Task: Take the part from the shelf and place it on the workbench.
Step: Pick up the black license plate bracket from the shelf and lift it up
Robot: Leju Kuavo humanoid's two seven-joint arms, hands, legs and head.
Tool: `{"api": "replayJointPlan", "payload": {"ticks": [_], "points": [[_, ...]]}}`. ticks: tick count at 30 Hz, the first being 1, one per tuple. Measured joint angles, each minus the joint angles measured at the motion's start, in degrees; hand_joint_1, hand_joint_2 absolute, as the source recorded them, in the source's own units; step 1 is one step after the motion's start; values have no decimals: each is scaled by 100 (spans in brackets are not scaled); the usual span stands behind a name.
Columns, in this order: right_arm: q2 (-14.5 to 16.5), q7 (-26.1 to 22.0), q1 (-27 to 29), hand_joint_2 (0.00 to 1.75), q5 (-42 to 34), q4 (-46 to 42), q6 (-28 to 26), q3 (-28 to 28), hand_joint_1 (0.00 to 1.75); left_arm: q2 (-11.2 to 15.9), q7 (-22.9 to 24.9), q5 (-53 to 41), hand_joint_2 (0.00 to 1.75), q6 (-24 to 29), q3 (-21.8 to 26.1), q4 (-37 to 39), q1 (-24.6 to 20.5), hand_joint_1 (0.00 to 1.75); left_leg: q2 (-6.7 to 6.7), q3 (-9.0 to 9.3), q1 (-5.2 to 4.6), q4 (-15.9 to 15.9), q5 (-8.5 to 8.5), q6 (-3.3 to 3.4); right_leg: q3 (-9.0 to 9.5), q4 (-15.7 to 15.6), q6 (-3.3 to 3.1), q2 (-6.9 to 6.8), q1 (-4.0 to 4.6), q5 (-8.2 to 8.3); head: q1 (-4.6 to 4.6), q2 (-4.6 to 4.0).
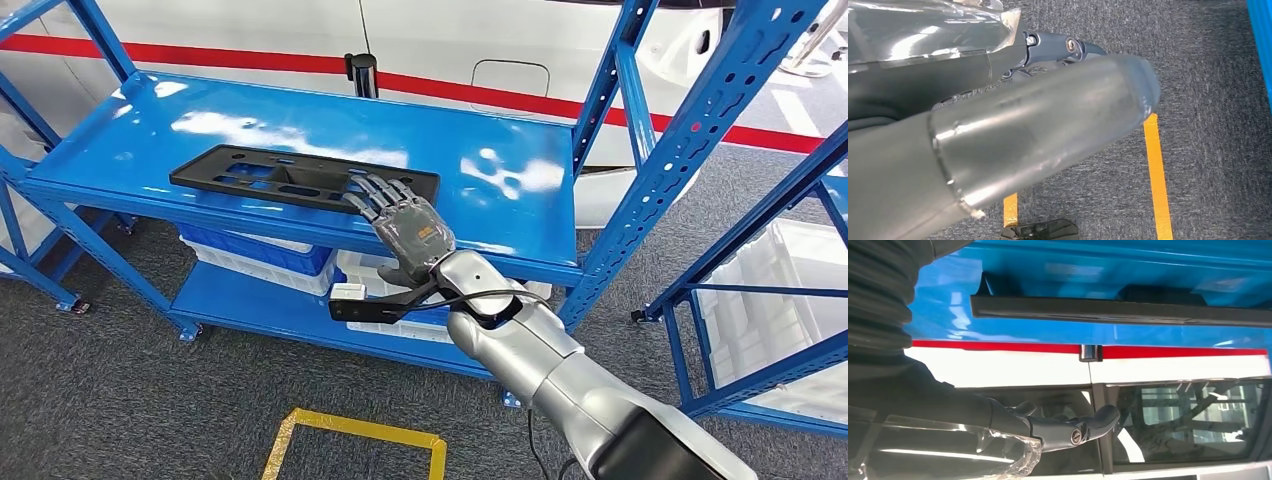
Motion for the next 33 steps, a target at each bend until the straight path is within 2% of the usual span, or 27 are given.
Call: {"api": "replayJointPlan", "payload": {"ticks": [9, 15, 26, 33], "points": [[153, 88, -95, 175, 98, 335, 8, -42, 0, 11, 18, -15, 0, -28, -84, -8, -24, 0, 0, 0, 1, 0, 0, 0, -2, 0, 0, 0, 0, 0, -1, 0], [291, 365, -160, 175, 425, 937, -14, -165, 0, 17, 40, -14, 0, -30, -177, -9, -30, 0, 0, 1, 0, 0, 0, 0, -1, 0, 0, 0, 0, 0, 0, 0], [309, 460, -174, 175, 490, 1148, -5, -211, 0, 22, 64, -14, 0, -41, -220, -11, -34, 0, 0, 1, 0, 0, 0, 0, 0, 0, 0, 0, 0, 1, -1, 0], [337, 689, -190, 175, 651, 1772, 112, -436, 0, 41, 115, 52, 0, -114, -394, -76, -75, 0, 0, 0, 1, 0, 0, 0, -1, 0, 0, 0, 0, 1, -1, 0]]}}
